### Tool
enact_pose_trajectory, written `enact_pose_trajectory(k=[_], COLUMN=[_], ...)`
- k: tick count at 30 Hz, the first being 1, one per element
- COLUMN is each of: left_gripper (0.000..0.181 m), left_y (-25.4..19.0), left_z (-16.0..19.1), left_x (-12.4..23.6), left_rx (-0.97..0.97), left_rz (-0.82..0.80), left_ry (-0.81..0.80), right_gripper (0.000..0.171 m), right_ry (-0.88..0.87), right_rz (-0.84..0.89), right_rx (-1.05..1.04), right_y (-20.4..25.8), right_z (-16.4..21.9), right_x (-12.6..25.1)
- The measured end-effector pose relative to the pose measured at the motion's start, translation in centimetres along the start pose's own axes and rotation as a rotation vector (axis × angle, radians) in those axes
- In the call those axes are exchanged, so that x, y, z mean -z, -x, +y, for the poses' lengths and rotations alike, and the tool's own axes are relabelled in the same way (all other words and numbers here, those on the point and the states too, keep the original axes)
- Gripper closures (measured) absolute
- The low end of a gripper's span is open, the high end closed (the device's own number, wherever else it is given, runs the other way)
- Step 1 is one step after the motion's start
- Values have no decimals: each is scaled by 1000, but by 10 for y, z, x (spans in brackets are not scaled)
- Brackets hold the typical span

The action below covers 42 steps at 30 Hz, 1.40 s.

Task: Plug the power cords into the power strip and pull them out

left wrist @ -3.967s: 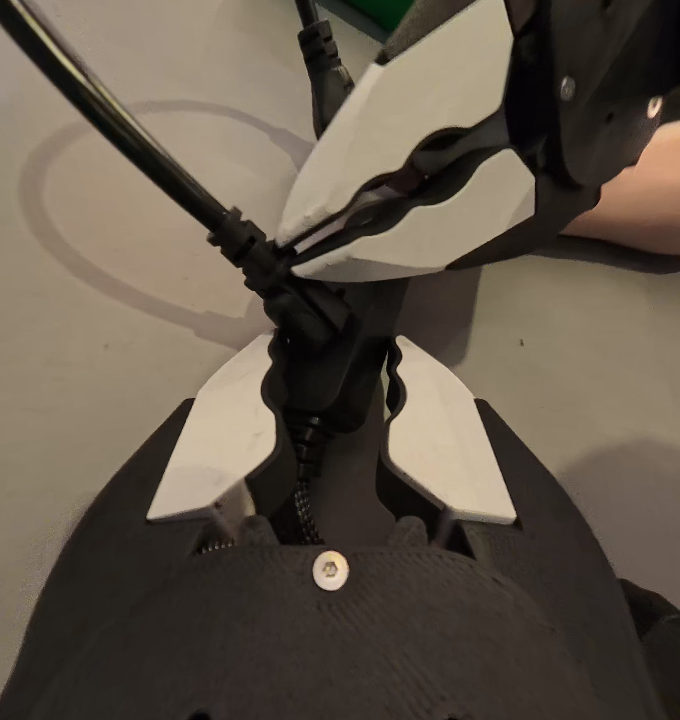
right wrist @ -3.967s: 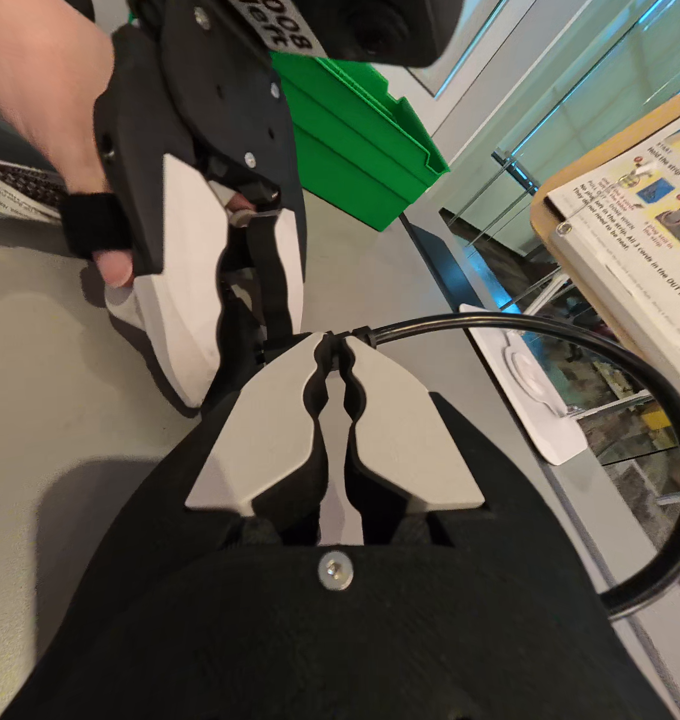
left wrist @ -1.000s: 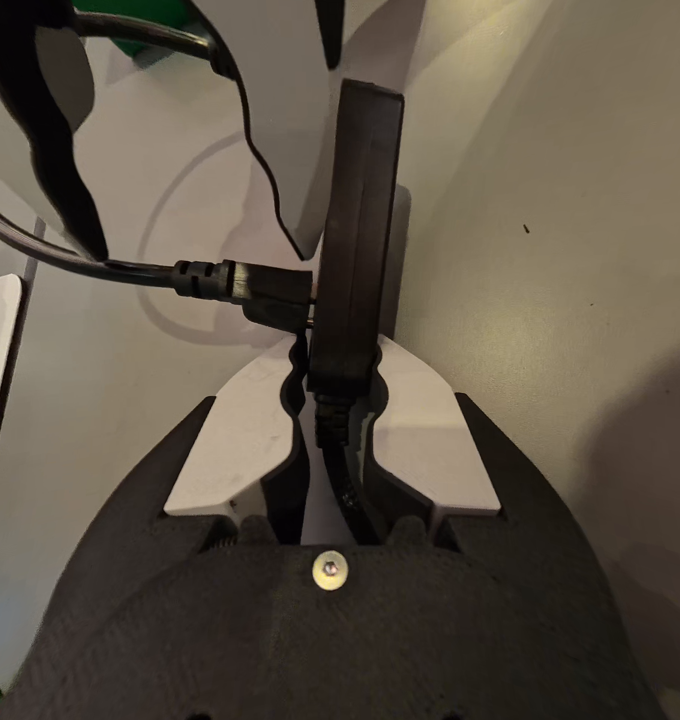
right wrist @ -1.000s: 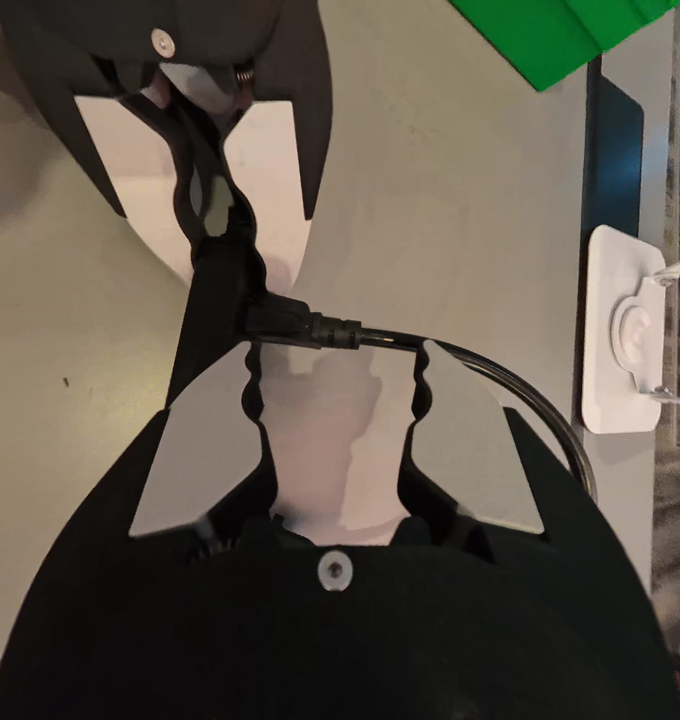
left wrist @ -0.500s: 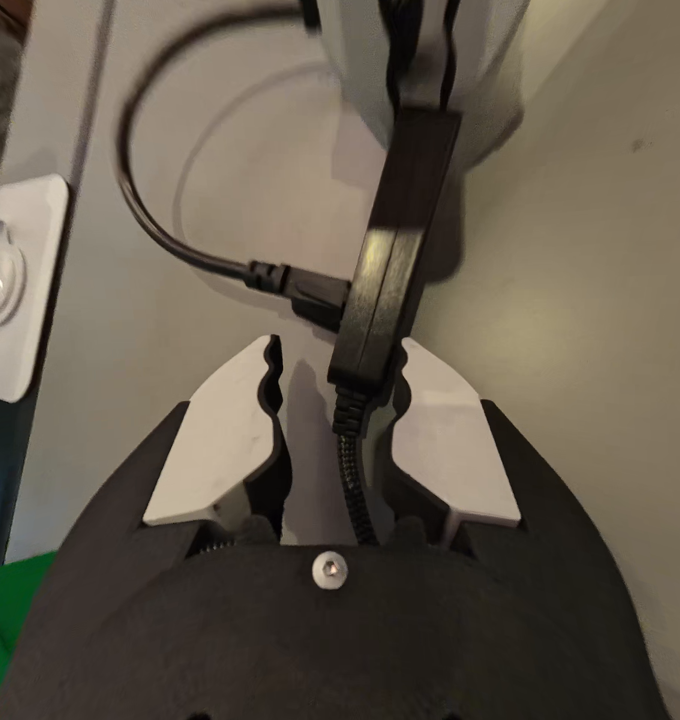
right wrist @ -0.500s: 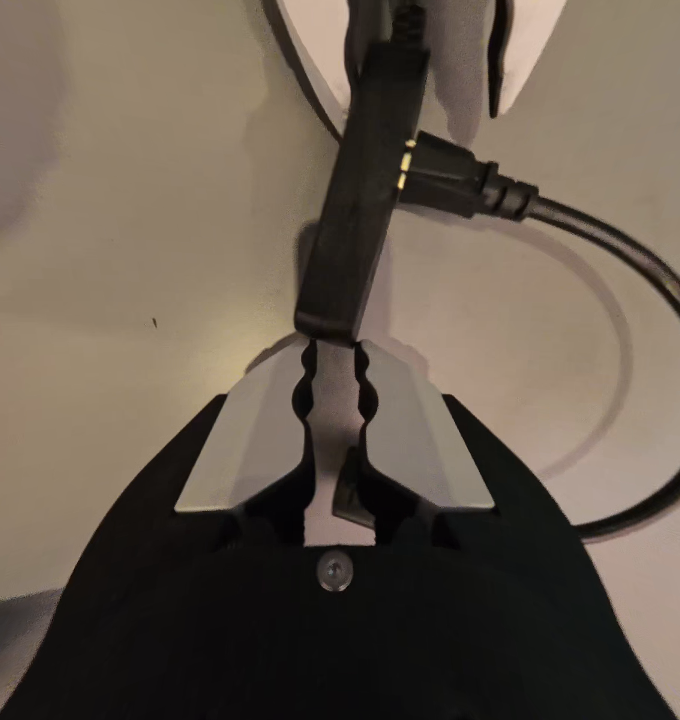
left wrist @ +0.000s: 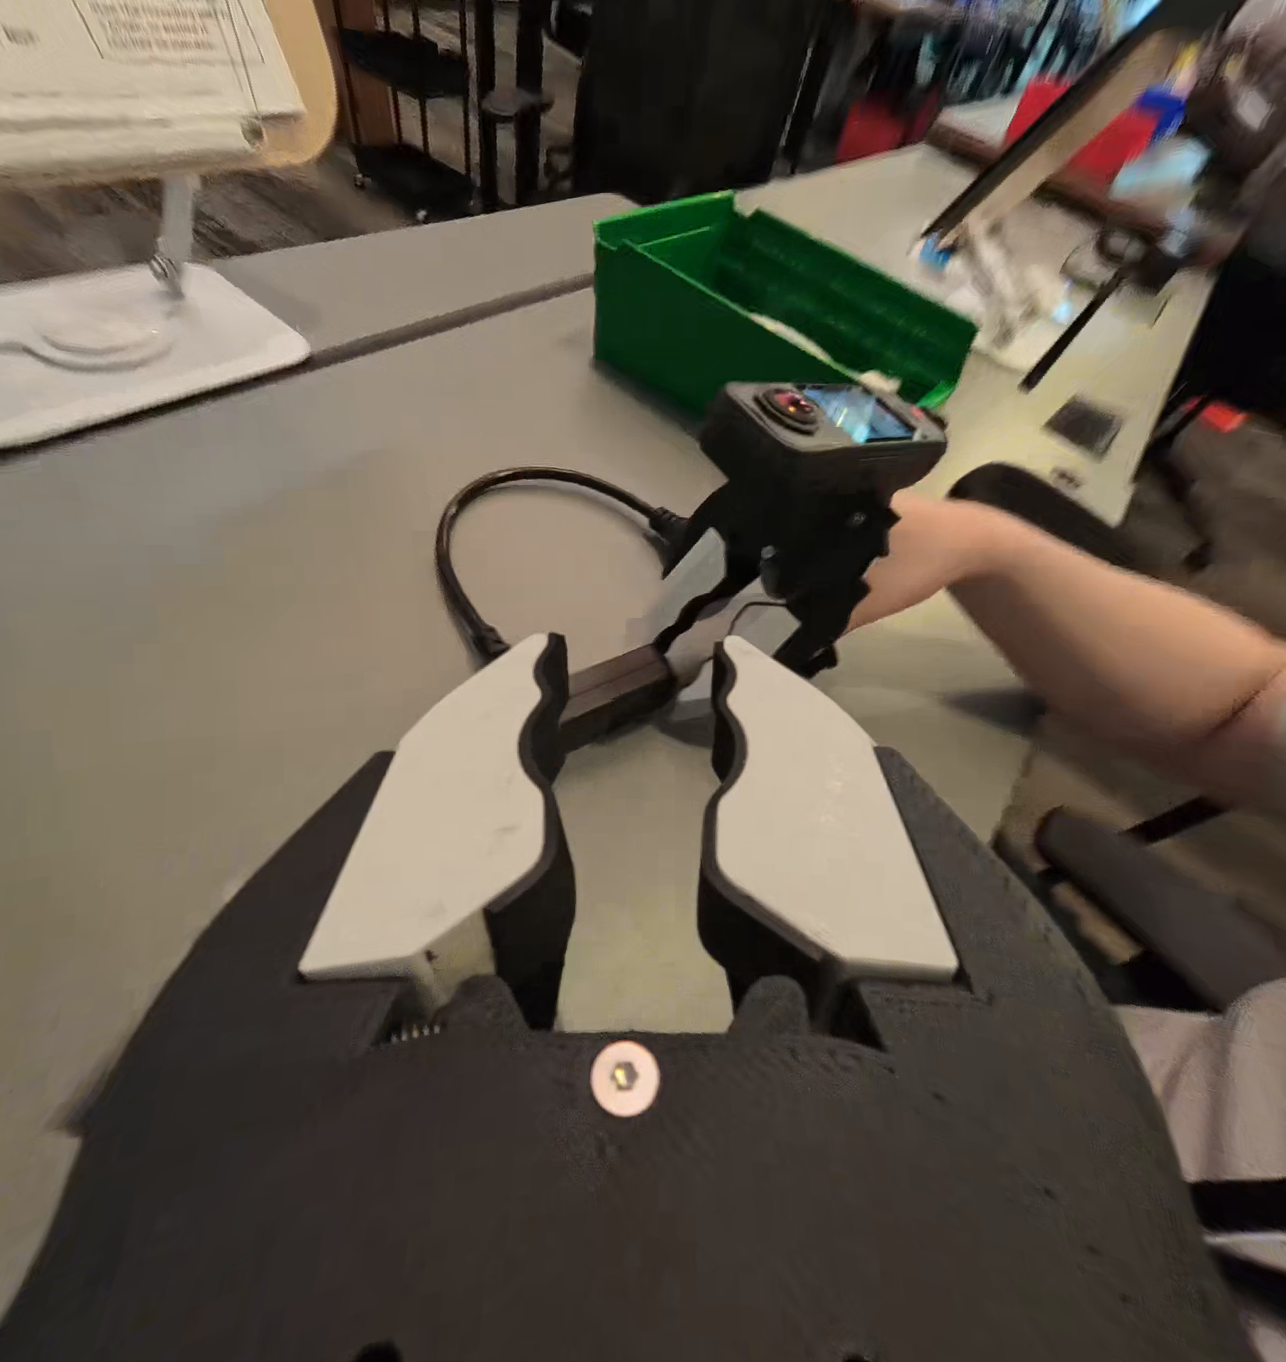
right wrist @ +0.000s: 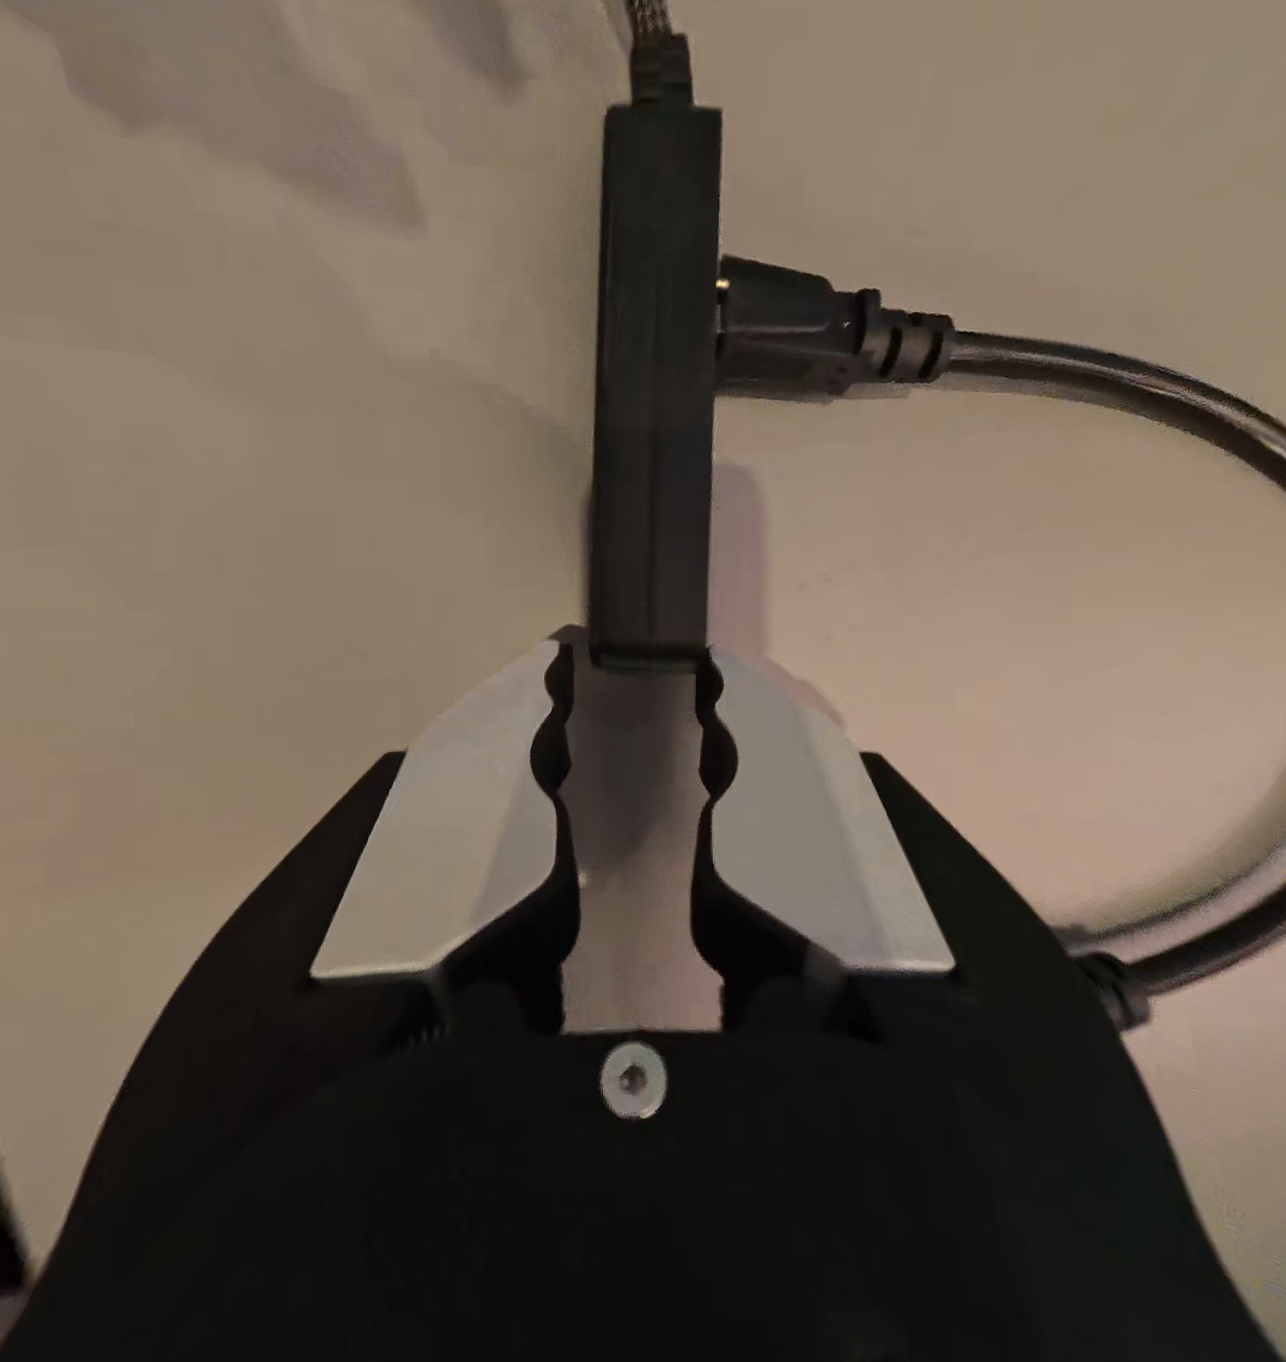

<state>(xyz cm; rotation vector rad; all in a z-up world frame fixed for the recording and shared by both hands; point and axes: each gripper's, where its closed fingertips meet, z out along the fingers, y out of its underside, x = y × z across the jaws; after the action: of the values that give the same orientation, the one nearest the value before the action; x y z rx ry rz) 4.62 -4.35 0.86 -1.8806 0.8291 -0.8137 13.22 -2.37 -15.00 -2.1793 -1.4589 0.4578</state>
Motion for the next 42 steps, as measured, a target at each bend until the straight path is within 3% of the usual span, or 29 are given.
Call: enact_pose_trajectory(k=[2,6,10,12,14,16,18,19,20,25,28,32,34,36,39,42], left_gripper=[140,112,94,87,82,79,76,73,71,67,73,82,97,129,133,133], left_y=[-2,26,22,22,23,25,22,22,24,40,48,57,58,53,65,71], left_z=[27,94,114,110,109,110,122,128,128,132,137,141,139,136,133,128], left_x=[-4,-21,-42,-51,-61,-69,-77,-80,-83,-68,-63,-71,-74,-79,-79,-85], left_rx=[92,201,288,294,280,283,333,331,325,346,323,153,128,104,31,16], left_rz=[-53,-271,-282,-313,-335,-328,-275,-254,-237,-240,-280,-331,-312,-252,-260,-217], left_ry=[22,174,193,178,216,258,344,385,395,504,534,619,648,662,684,657], right_gripper=[136,142,136,124,111,104,106,116,135,139,141,140,140,139,135,122], right_ry=[-39,-92,-257,-254,-161,-110,-57,-5,30,-30,-162,-180,-152,-144,-174,-258], right_rz=[-73,-170,70,96,39,-75,-206,-269,-260,61,209,306,260,198,119,-3], right_rx=[-81,32,347,533,592,557,470,414,357,144,-72,-69,-1,94,204,55], right_y=[29,64,16,-1,-13,-14,-8,-2,-3,-17,-21,-22,-23,-24,-26,-31], right_z=[-5,-14,-44,-52,-53,-56,-55,-51,-51,-54,-52,-54,-54,-56,-61,-72], right_x=[-1,17,53,44,16,-13,-33,-39,-41,-38,-37,-38,-39,-40,-44,-53])
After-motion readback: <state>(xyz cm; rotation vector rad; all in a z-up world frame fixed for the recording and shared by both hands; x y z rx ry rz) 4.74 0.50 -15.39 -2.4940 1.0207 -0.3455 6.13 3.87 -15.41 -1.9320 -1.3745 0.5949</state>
